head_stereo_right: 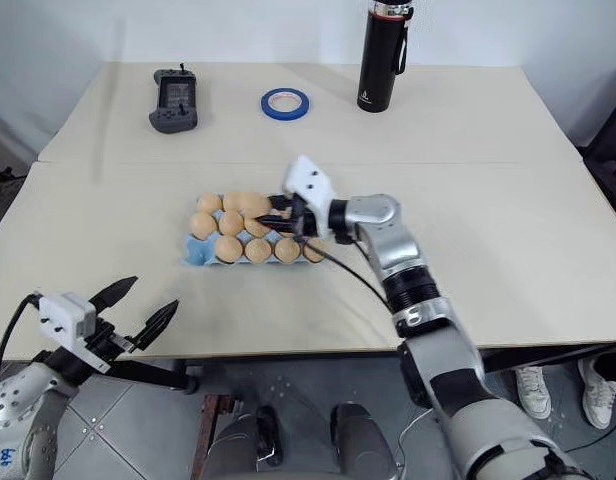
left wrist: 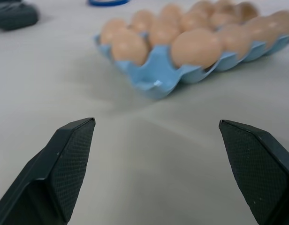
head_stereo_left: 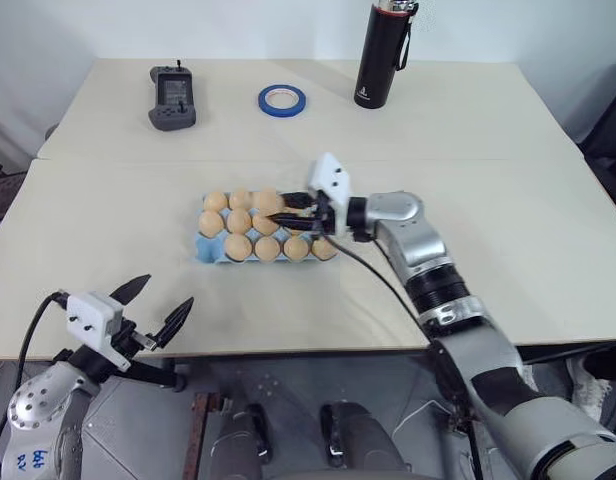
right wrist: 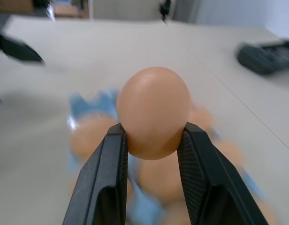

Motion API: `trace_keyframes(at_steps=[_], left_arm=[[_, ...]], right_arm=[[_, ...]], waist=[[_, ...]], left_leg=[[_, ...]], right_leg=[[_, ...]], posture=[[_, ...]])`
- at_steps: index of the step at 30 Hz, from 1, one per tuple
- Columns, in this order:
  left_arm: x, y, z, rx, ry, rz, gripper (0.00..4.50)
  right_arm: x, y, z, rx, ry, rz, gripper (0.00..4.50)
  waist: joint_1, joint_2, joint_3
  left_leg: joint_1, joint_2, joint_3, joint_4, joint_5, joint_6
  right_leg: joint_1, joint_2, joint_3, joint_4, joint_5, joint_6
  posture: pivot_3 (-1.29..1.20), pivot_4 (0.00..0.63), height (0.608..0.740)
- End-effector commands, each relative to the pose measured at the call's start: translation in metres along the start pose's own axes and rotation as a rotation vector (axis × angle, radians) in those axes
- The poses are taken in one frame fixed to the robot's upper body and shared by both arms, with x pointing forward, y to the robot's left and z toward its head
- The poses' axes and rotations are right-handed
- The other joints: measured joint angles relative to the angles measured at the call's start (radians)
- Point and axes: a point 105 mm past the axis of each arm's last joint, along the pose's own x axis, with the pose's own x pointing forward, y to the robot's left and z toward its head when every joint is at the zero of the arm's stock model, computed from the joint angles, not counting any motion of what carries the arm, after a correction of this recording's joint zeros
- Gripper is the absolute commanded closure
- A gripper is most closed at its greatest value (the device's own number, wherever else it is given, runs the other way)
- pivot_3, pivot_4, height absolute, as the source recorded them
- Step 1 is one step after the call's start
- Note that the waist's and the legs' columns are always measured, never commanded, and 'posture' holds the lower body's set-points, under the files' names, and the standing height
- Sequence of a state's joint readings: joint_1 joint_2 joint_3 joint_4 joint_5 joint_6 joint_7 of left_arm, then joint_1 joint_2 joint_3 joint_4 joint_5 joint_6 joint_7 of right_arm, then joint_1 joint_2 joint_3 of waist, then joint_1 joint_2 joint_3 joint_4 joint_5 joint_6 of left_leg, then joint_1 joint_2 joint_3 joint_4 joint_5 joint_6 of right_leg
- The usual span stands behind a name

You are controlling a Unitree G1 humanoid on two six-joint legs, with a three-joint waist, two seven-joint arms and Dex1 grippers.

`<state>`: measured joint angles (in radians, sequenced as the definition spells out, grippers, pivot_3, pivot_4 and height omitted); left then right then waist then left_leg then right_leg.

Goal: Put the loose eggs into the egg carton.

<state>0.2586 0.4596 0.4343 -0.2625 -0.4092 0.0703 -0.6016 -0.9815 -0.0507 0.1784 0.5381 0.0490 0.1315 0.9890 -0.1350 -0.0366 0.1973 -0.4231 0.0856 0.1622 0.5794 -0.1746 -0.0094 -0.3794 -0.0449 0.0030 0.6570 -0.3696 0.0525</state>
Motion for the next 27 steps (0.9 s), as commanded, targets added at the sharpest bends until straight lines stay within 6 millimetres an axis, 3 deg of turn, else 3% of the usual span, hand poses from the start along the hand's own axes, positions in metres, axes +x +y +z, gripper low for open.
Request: trace_keyframes(at_steps=[1,4,11,14,21,27], left_arm=[[-0.007,0.004,0.013,0.015,-0.055,0.051,0.00],[-0.009,0.003,0.014,0.016,-0.057,0.066,0.00],[-0.009,-0.002,0.014,0.007,-0.067,0.074,0.00],[-0.007,-0.004,0.015,0.006,-0.071,0.072,0.00],[-0.003,-0.006,0.017,0.002,-0.079,0.057,0.00],[0.007,-0.009,0.020,0.006,-0.088,0.011,0.00]], right_arm=[[0.028,0.015,0.010,-0.027,0.005,0.003,3.25],[0.053,0.025,0.010,-0.012,0.037,-0.003,3.25],[0.076,0.045,0.007,0.005,0.069,0.052,3.25],[0.077,0.050,0.004,0.002,0.075,0.076,2.47],[0.059,0.047,0.028,0.021,-0.009,0.119,0.08],[0.005,0.034,0.038,-0.020,-0.110,0.097,0.03]], waist=[[-0.001,-0.001,0.000],[-0.003,-0.001,-0.001],[-0.001,-0.002,-0.001],[-0.003,-0.003,-0.002],[-0.002,-0.003,-0.002],[0.010,-0.004,-0.002]], left_leg=[[0.000,0.000,0.000,-0.001,0.000,0.000],[-0.001,0.000,0.000,-0.002,0.000,-0.001],[-0.016,-0.001,0.001,-0.001,0.003,-0.005],[-0.016,-0.001,0.001,-0.001,0.003,-0.004],[-0.016,0.000,0.000,0.000,0.003,-0.003],[-0.016,-0.001,0.000,0.000,0.002,-0.002]], right_leg=[[0.000,0.000,0.000,0.000,0.000,-0.001],[-0.003,0.000,0.000,0.000,-0.001,-0.002],[-0.016,0.000,-0.001,0.001,-0.001,-0.002],[-0.016,0.000,0.000,0.001,-0.001,-0.002],[-0.016,0.001,-0.001,0.004,-0.001,-0.002],[-0.016,0.000,-0.002,0.003,-0.001,-0.002]], posture=[[0.00,0.150,0.740],[0.00,0.150,0.740],[0.00,0.150,0.740],[0.00,0.150,0.740],[0.00,0.150,0.740],[0.00,0.150,0.740]])
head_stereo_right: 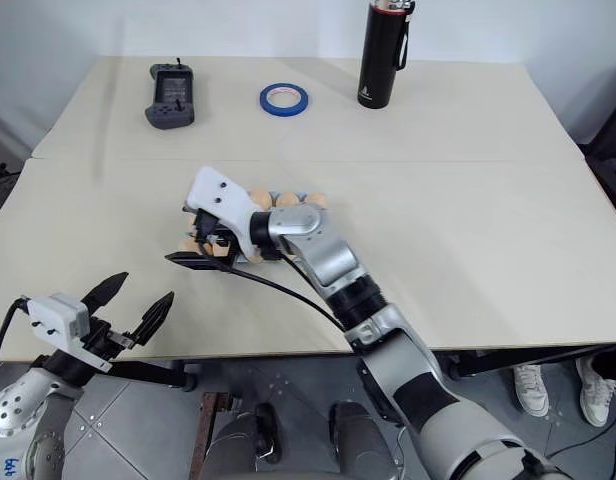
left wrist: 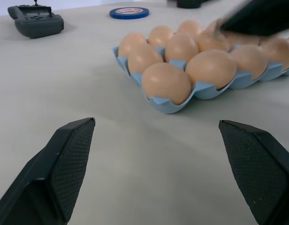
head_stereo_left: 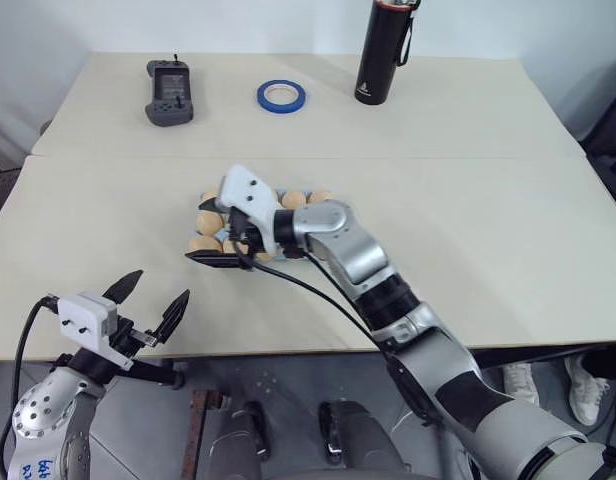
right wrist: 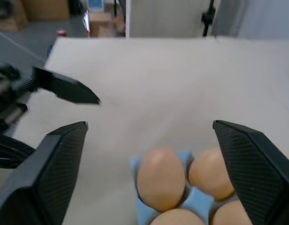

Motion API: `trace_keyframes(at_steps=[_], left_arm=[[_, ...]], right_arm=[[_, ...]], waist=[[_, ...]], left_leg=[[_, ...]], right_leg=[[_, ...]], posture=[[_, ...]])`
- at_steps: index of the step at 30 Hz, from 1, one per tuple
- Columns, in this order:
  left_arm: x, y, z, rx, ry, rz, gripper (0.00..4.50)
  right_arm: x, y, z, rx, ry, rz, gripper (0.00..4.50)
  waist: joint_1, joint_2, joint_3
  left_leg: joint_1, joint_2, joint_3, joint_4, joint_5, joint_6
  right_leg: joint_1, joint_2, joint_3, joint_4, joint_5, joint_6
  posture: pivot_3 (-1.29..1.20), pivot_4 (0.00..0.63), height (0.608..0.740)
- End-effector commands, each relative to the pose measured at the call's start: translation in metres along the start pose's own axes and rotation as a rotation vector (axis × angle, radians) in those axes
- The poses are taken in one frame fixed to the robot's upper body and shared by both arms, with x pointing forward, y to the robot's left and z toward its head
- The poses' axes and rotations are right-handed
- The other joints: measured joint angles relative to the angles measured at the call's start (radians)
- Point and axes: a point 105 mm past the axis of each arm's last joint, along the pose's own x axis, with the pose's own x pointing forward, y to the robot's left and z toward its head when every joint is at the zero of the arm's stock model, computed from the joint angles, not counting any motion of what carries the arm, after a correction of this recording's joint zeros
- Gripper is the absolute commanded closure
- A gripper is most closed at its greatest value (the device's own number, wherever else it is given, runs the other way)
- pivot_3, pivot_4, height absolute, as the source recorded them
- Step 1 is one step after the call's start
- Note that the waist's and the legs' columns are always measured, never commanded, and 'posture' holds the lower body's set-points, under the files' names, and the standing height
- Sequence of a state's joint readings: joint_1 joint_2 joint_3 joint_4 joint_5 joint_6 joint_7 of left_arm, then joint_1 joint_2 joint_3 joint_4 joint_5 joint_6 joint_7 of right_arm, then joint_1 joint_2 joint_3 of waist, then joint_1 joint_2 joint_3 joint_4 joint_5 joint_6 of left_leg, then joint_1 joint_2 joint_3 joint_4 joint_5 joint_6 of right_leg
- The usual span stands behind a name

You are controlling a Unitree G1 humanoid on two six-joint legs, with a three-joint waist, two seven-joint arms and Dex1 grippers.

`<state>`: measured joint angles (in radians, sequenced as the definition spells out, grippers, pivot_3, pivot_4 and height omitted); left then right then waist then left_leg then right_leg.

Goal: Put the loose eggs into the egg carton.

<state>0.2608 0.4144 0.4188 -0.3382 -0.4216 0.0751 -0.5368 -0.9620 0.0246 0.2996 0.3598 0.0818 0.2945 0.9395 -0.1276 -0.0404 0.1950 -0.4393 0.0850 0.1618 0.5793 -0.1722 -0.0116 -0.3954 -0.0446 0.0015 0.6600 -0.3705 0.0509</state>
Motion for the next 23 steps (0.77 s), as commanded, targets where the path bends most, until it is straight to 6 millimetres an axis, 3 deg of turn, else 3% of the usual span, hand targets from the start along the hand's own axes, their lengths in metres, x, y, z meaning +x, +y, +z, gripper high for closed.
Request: trace_keyframes(at_steps=[1,8,12,18,23], left_arm=[[0.004,-0.003,0.007,0.019,-0.019,-0.037,0.00],[0.018,-0.013,0.011,0.058,-0.005,-0.129,0.00],[0.028,-0.018,0.011,0.081,0.007,-0.169,0.00],[0.037,-0.018,0.008,0.112,0.021,-0.181,0.00],[0.045,-0.019,0.009,0.132,0.020,-0.197,0.00]], right_arm=[[-0.039,-0.003,0.013,-0.041,-0.112,-0.013,0.03],[-0.139,-0.011,-0.031,-0.061,-0.103,-0.206,0.03],[-0.204,-0.014,-0.068,-0.059,-0.057,-0.423,0.03],[-0.244,-0.008,-0.089,-0.035,-0.022,-0.603,0.03],[-0.275,-0.019,-0.094,-0.097,0.028,-0.769,0.03]], waist=[[0.009,0.000,0.000],[0.028,0.000,0.000],[0.030,0.000,0.000],[0.025,0.000,0.000],[0.028,0.000,0.000]], left_leg=[[0.000,0.000,0.000,0.000,0.000,0.000],[0.001,-0.001,-0.001,0.002,-0.001,0.002],[0.002,0.000,-0.001,0.003,0.000,0.003],[0.003,0.001,-0.001,0.008,0.002,0.006],[0.004,0.001,-0.001,0.011,0.000,0.004]], right_leg=[[0.000,0.000,0.000,0.000,0.000,0.000],[0.002,0.000,0.000,-0.001,0.000,0.001],[0.004,0.001,0.000,-0.001,0.000,0.001],[0.004,0.003,0.002,0.003,0.001,0.001],[0.006,0.003,0.001,0.003,0.003,0.003]], posture=[[0.00,0.150,0.740],[0.00,0.150,0.740],[0.00,0.150,0.740],[0.00,0.150,0.740],[0.00,0.150,0.740]])
